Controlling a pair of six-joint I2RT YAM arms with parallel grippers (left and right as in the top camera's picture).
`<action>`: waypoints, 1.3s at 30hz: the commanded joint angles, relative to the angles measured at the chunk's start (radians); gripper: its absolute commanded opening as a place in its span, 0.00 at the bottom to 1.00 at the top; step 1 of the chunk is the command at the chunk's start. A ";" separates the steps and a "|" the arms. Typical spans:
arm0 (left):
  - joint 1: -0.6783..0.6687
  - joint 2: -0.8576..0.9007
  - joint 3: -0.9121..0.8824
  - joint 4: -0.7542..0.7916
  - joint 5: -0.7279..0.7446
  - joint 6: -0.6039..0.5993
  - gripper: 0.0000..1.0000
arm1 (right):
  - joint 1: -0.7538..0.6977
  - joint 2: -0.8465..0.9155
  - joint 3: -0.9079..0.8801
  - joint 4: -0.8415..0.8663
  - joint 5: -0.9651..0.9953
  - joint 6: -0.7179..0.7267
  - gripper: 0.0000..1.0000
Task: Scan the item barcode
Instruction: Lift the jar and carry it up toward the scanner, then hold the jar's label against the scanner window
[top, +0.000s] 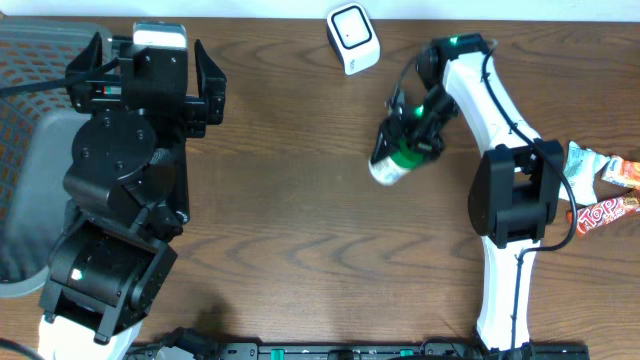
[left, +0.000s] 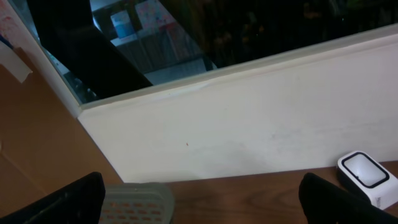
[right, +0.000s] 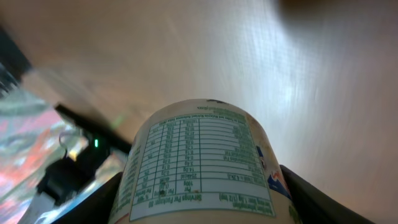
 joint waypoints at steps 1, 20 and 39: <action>0.004 -0.006 0.016 0.002 -0.006 0.010 1.00 | 0.008 -0.011 0.105 0.077 -0.055 -0.045 0.52; 0.004 -0.006 0.016 0.002 -0.006 0.010 1.00 | 0.082 0.018 0.135 0.849 0.270 -0.011 0.59; 0.004 -0.006 0.016 0.002 -0.006 0.010 1.00 | 0.117 0.136 0.135 1.372 0.616 -0.018 0.51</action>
